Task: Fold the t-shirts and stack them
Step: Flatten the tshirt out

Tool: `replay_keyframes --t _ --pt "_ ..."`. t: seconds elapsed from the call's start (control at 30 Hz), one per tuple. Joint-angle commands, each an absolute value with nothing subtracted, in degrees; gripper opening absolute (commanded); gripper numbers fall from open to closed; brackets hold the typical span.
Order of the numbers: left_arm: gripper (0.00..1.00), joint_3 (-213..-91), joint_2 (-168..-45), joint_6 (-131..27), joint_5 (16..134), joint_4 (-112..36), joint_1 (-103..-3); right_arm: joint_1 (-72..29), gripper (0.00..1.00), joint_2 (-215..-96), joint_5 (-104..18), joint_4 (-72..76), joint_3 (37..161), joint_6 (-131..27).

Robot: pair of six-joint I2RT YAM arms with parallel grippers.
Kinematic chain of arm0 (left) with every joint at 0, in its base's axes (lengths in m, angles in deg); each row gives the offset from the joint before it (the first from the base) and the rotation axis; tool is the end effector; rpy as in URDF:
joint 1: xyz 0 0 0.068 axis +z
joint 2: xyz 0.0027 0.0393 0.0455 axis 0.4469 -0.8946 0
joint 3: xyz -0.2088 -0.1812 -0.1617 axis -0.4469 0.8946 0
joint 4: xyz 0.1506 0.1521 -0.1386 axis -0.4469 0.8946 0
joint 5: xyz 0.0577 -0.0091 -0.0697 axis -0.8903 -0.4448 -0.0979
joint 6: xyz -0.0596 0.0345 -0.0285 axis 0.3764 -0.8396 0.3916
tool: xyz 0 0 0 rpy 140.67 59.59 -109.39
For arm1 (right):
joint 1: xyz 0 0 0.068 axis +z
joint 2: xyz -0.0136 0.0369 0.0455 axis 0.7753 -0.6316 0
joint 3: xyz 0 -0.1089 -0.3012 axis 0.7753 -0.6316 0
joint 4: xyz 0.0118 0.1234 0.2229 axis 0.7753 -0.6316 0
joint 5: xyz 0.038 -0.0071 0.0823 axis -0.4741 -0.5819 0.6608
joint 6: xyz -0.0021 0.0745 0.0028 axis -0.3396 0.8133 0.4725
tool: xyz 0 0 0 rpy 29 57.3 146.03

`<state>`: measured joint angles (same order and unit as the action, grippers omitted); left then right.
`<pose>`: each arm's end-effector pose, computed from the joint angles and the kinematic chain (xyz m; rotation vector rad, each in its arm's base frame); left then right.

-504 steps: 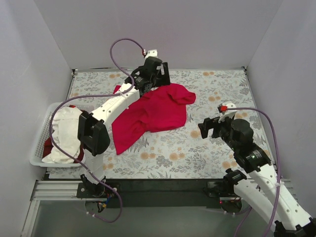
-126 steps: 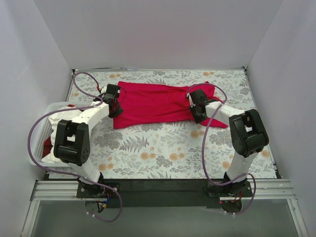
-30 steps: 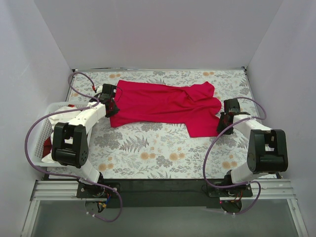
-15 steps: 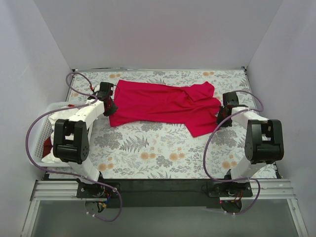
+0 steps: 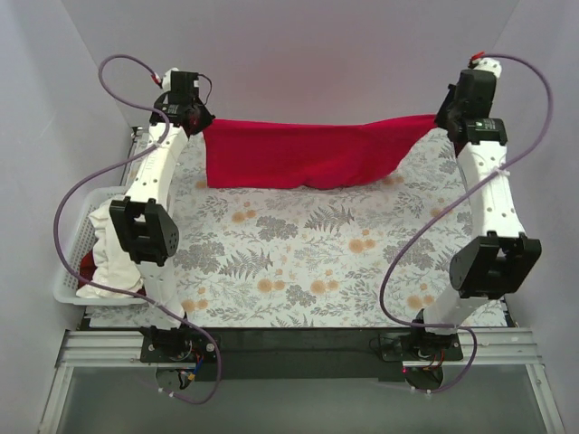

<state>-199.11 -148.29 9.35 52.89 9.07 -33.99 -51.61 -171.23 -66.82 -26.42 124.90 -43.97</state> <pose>0.4952 -0.0496 0.3701 -1.3609 1.8892 -0.4402 0.4122 -0.0227 0.4485 0.4417 1.9265 -0.1168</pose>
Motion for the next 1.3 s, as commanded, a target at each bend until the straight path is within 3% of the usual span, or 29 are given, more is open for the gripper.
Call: replay_keyframes --t 0.0,0.33,0.57,0.8,1.03,1.27 --pt "0.00 -203.74 -140.65 7.36 52.06 14.58 -33.66 -54.08 0.01 -163.14 -72.42 -29.60 129.49 -47.28" --pt "0.00 -186.88 -106.47 1.65 53.38 0.79 -33.67 -55.05 0.01 -134.95 -77.35 -25.31 127.21 -56.77" --pt "0.00 -190.54 -97.13 -0.47 52.85 5.08 -33.66 -54.96 0.01 -125.77 -73.49 -23.01 127.55 -63.45" --pt "0.00 -190.03 -99.85 -1.79 53.91 5.00 -33.66 -54.08 0.01 -130.15 -62.87 -22.83 132.65 -67.59" --pt "0.00 -182.48 -110.12 -1.61 53.56 -1.15 -33.66 -54.08 0.01 -145.26 -55.30 -22.66 136.61 -69.35" --pt "0.00 -173.24 -126.90 0.50 53.91 -10.82 -33.58 -54.08 0.01 -154.06 -49.68 -7.64 116.59 -68.03"
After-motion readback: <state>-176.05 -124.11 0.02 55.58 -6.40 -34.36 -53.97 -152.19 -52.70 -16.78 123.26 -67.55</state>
